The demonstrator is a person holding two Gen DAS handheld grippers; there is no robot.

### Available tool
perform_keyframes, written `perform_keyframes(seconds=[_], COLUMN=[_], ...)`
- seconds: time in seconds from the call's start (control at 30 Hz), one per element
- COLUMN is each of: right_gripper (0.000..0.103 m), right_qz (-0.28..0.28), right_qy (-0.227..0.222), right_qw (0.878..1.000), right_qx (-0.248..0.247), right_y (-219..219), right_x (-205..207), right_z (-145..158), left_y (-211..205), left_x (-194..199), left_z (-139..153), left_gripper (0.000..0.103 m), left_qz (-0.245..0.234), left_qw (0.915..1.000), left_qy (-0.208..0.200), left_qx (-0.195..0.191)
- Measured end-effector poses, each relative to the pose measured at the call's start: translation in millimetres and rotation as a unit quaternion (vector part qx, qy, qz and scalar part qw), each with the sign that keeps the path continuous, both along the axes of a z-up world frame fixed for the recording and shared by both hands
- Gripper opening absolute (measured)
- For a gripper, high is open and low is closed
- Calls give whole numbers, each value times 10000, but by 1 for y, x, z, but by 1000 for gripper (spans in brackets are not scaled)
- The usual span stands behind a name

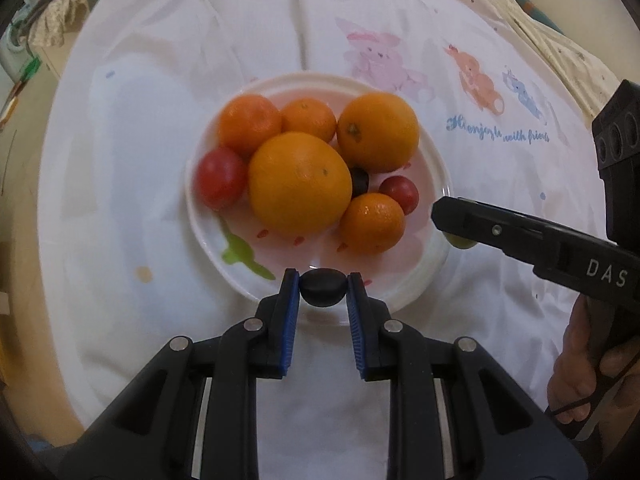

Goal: Organize fruits
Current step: 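Carry the plum and the green tomato over the plate with both grippers, then open both grippers to release the plum and green tomato into the plate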

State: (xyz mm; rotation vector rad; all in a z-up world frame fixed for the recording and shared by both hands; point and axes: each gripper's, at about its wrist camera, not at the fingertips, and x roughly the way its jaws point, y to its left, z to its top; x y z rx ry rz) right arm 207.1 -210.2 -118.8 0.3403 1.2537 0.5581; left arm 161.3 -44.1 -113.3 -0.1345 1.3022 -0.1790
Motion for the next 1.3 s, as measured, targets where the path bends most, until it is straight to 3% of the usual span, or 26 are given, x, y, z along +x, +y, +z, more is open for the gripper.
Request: perform_keyframes(seconds=[0.77, 0.9, 0.97, 1.07, 1.23, 1.3], right_gripper=[37, 56, 58, 60, 75, 76], right_qz=[-85, -104, -161, -199, -342, -364], right_qy=[216, 150, 121, 73, -174, -313], right_qw=[9997, 9998, 9998, 9998, 9992, 9988], right_qx=[-58, -37, -27, 32, 118, 103], right_y=[4, 4, 2, -2, -12, -14], right_x=[9, 8, 8, 9, 9, 4], right_z=[-18, -15, -13, -9, 7, 16], left_y=[-3, -5, -6, -6, -5, -3], left_x=[9, 9, 8, 8, 5, 1], left_z=[-14, -12, -11, -9, -2, 4], left_gripper=[24, 46, 53, 55, 55, 55], left_qz=[68, 51, 25, 13, 9, 15], left_qw=[9997, 9998, 9996, 9994, 9992, 9988], left_qy=[61, -37, -79, -90, -139, -253], left_qx=[208, 197, 278, 327, 376, 411])
